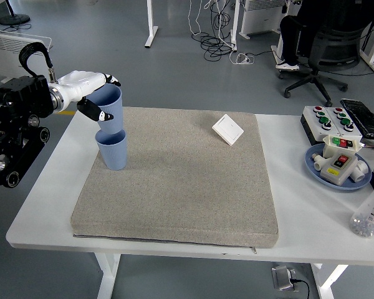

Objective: Push cup pick cup insert cup

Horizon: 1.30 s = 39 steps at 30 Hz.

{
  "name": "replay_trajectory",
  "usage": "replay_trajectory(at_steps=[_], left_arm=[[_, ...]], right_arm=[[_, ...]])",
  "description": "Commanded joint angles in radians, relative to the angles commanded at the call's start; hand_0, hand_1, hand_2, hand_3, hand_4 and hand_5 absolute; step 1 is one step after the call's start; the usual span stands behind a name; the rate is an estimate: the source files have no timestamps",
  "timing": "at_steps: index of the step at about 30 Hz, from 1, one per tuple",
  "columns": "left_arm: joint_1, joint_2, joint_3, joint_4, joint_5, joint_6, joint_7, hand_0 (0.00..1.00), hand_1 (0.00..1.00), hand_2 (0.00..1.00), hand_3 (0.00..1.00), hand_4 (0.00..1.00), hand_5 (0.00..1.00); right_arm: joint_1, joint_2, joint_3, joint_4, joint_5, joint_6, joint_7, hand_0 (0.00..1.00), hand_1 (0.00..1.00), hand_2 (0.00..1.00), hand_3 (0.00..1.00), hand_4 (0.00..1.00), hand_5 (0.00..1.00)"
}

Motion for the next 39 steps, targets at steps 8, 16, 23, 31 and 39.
replay_trajectory(at_steps=[8,16,23,31,39], left_arm=[[-0.003,-0.019,0.028,0.049,0.003,0.027,-0.018,0.544,0.495,0.461,0.465,0.400,0.002],[-0.005,-0.023,0.039,0.076,0.014,0.038,-0.024,0.546,0.494,0.460,0.463,0.396,0.002],[-0.017,-0.038,0.049,0.120,0.012,0.061,-0.040,0.547,0.503,0.468,0.466,0.400,0.002],[-0.017,-0.046,0.049,0.135,0.008,0.063,-0.051,0.455,0.574,0.565,0.546,0.580,0.107],[-0.011,-0.051,0.030,0.160,0.028,0.059,-0.055,0.571,0.698,0.752,0.736,0.781,0.347]], right_arm=[[0.001,0.000,-0.004,0.000,0.002,0.000,0.000,0.756,0.628,0.650,0.558,0.084,0.467],[0.003,-0.001,-0.008,0.000,0.007,0.000,0.002,0.756,0.628,0.650,0.558,0.085,0.468],[0.000,-0.002,-0.016,0.000,0.011,0.000,0.003,0.756,0.628,0.650,0.558,0.085,0.466],[-0.002,-0.003,-0.016,0.000,0.012,0.000,0.006,0.756,0.628,0.650,0.558,0.083,0.462],[-0.005,-0.003,-0.014,0.000,0.010,-0.001,0.007,0.756,0.628,0.650,0.558,0.082,0.461]])
